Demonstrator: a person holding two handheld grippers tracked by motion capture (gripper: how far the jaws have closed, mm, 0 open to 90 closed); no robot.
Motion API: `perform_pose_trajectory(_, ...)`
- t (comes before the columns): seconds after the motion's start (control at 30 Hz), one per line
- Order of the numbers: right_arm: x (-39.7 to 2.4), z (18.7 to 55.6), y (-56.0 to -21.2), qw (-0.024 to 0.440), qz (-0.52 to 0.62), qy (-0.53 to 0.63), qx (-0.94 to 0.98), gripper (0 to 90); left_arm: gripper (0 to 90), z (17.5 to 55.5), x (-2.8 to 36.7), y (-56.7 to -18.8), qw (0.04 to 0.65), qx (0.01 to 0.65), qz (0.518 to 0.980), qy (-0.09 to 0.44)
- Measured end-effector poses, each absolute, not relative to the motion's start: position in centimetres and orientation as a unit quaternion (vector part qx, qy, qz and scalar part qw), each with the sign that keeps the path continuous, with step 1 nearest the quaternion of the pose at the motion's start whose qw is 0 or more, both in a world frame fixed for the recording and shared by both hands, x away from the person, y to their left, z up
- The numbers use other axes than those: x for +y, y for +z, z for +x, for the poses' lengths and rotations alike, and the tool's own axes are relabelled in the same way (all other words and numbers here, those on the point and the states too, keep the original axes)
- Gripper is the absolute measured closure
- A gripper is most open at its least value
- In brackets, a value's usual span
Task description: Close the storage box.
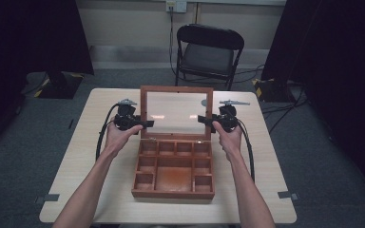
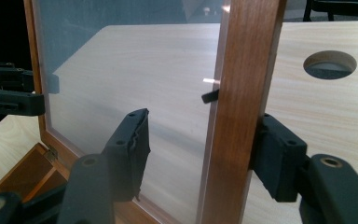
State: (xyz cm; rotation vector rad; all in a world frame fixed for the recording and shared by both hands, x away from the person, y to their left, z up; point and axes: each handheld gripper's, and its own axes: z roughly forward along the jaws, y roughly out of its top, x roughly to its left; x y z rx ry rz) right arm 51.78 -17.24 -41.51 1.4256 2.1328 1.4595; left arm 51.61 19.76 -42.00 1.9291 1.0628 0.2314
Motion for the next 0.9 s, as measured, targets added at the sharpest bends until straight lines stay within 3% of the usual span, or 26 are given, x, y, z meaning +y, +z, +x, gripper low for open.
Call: perform_pose_trajectory(0.9,-16.4,52.4,-38.6,0.113,0.471,0.491,0.725,37.5,43.2,51.7,20.3,-39.5,0.473,0.422,0.766,0.105)
